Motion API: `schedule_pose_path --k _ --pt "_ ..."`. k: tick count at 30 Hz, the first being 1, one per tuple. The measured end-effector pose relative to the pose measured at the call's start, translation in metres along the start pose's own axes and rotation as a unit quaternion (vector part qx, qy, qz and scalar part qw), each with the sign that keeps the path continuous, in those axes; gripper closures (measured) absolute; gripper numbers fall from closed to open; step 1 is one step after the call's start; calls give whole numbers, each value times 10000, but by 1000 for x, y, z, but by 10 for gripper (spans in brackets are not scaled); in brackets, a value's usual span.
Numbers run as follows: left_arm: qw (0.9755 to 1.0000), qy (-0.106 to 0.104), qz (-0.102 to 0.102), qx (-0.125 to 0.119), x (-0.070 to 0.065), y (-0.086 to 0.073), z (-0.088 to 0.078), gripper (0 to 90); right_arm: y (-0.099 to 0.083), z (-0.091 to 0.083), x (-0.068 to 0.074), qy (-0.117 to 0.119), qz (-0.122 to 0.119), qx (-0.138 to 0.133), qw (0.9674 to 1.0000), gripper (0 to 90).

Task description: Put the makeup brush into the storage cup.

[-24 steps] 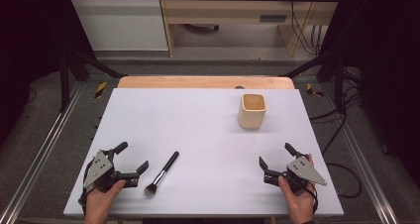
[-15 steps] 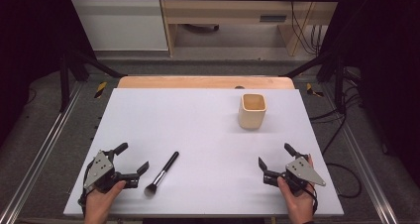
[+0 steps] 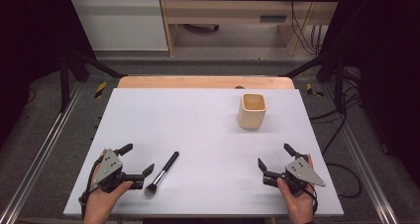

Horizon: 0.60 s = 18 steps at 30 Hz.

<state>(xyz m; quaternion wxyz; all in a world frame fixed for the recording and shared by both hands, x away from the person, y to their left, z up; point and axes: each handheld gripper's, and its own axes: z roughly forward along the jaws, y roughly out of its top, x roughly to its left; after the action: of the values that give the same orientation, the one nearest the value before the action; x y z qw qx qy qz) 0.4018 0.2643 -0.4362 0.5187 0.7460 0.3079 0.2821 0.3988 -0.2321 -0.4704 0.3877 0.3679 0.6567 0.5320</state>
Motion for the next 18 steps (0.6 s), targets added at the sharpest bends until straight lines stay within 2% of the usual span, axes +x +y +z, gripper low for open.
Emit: schedule_pose_path --k 5,8,11,13,15,17,18 --pt "9995 -79 172 247 -9 16 3 23 0 0 1 13 -23 9 10000 22" --pt "9990 -246 202 303 -15 24 5 24 0 0 2 9 -28 9 10000 22" --pt "9982 -235 290 476 -20 30 10 25 0 -1 2 -3 -24 11 10000 22" --pt "9970 -264 246 686 -23 36 14 28 0 -1 2 -1 -38 23 10000 22" --pt "9965 -303 216 742 -24 37 16 29 0 -1 2 0 -54 21 10000 22" --pt "9956 -378 81 858 -26 40 19 30 0 -1 3 1 -50 22 10000 22" --pt "9938 -398 -74 1038 -26 43 21 31 0 -1 3 1 -51 25 10000 22"
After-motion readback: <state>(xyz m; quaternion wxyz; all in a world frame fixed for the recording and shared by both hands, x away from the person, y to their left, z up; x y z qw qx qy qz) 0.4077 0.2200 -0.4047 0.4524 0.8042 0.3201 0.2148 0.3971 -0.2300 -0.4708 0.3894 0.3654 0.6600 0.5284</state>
